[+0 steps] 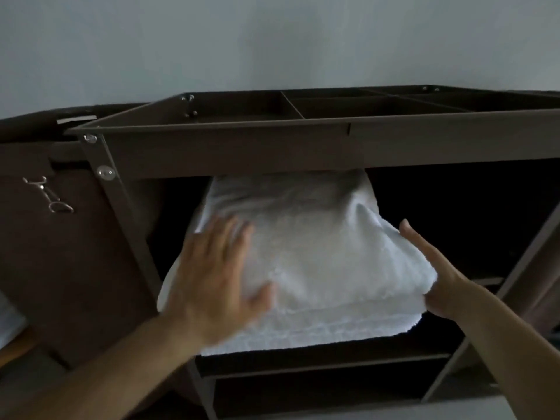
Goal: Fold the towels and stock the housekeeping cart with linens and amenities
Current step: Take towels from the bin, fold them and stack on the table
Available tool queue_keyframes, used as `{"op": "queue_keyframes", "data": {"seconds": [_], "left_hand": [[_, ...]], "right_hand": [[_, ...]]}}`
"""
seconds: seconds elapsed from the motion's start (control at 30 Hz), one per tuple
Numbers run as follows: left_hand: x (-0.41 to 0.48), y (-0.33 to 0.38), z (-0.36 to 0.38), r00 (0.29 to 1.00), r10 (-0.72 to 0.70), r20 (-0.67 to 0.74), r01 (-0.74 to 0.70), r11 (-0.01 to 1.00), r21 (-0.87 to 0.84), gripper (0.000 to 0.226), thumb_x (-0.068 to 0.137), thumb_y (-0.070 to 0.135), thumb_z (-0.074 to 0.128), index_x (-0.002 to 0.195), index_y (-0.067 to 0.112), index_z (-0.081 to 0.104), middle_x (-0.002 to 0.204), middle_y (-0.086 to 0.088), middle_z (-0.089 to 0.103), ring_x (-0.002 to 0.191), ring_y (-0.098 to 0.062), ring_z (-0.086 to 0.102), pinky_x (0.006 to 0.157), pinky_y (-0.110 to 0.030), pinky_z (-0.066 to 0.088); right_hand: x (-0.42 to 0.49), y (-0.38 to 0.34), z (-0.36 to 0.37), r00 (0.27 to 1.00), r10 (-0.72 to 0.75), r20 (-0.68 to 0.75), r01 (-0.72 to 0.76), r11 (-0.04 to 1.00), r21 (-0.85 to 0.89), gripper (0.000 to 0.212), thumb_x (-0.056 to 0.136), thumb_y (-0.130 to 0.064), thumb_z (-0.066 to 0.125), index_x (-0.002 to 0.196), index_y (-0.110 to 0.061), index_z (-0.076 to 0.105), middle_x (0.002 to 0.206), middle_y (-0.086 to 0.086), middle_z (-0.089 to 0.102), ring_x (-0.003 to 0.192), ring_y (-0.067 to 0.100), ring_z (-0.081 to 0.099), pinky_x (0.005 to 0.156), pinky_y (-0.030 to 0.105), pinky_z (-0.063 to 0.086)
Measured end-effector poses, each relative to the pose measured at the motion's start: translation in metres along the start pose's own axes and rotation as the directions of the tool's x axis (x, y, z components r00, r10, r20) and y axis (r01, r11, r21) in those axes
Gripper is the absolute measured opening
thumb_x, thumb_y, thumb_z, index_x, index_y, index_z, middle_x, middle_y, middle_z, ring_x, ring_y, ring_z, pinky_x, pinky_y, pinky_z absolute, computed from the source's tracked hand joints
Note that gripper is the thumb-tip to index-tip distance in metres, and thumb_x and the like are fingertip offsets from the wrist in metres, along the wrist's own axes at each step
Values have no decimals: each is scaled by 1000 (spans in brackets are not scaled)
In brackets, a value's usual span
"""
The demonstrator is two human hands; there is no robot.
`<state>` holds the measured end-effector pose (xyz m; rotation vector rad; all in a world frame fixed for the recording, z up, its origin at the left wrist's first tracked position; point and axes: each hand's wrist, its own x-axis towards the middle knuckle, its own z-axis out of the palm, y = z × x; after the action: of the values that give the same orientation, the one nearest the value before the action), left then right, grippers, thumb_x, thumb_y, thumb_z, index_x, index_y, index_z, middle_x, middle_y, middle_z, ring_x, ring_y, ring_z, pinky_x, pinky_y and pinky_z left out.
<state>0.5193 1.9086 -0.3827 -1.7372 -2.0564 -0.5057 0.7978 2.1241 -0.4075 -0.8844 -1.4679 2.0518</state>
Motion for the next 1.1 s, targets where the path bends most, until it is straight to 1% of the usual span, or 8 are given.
{"op": "queue_keyframes", "data": {"seconds": [0.1,0.17,0.27,0.4,0.57,0.77,0.93,1.1], "left_hand": [[-57,35,32,924,364,121,-378,916,136,118,63,83,55,157,21,20,162,-17,19,147,-43,18,104,-72,26],[-67,33,51,883,413,222,-462,846,265,130,48,78,70,157,27,18,162,-20,14,144,-49,22,102,-77,27],[-57,18,64,919,366,145,-394,848,355,119,54,47,86,153,31,20,160,-16,16,142,-49,25,99,-76,32],[-36,-7,79,900,436,-14,-382,802,459,89,75,25,71,151,37,26,159,-13,15,144,-48,23,103,-73,29],[-21,-25,81,904,427,-10,-369,791,488,98,70,34,71,154,37,22,162,-15,10,145,-48,19,101,-71,30],[9,-49,66,915,375,150,-402,811,425,132,48,64,79,157,34,10,164,-15,8,146,-46,20,103,-68,33],[36,-67,64,919,314,238,-384,850,360,119,66,60,72,154,44,-6,165,-6,-6,150,-39,5,113,-62,17],[38,-73,83,957,187,222,-256,903,344,110,76,45,65,151,45,-16,162,-3,-17,149,-40,7,114,-62,19]], "right_hand": [[-9,6,1,999,-15,40,17,999,-39,73,78,-81,56,131,-32,62,127,13,66,116,38,63,89,49,55],[-6,10,7,1000,-1,-1,1,999,-51,69,72,-74,70,122,-27,69,119,16,70,109,38,68,82,45,57],[8,12,20,995,22,-100,-27,999,-44,55,67,-52,84,110,-19,74,100,17,74,86,36,73,65,41,58],[35,1,33,978,57,-202,-77,993,-95,34,62,-44,85,81,-17,77,75,10,72,66,31,71,61,42,54],[70,-3,38,970,63,-234,-85,993,-85,24,77,-40,76,71,-17,77,67,9,70,61,31,70,59,43,55],[111,-21,46,978,-37,-205,12,992,-122,40,97,-30,55,66,-17,77,66,7,68,58,26,67,55,34,53],[134,-24,53,972,-110,-205,55,964,-259,28,103,-24,48,86,-12,67,83,11,64,82,31,58,82,43,51],[161,-23,60,967,-128,-220,58,953,-299,30,104,-28,47,86,-10,64,82,12,59,76,26,54,79,37,46]]}}
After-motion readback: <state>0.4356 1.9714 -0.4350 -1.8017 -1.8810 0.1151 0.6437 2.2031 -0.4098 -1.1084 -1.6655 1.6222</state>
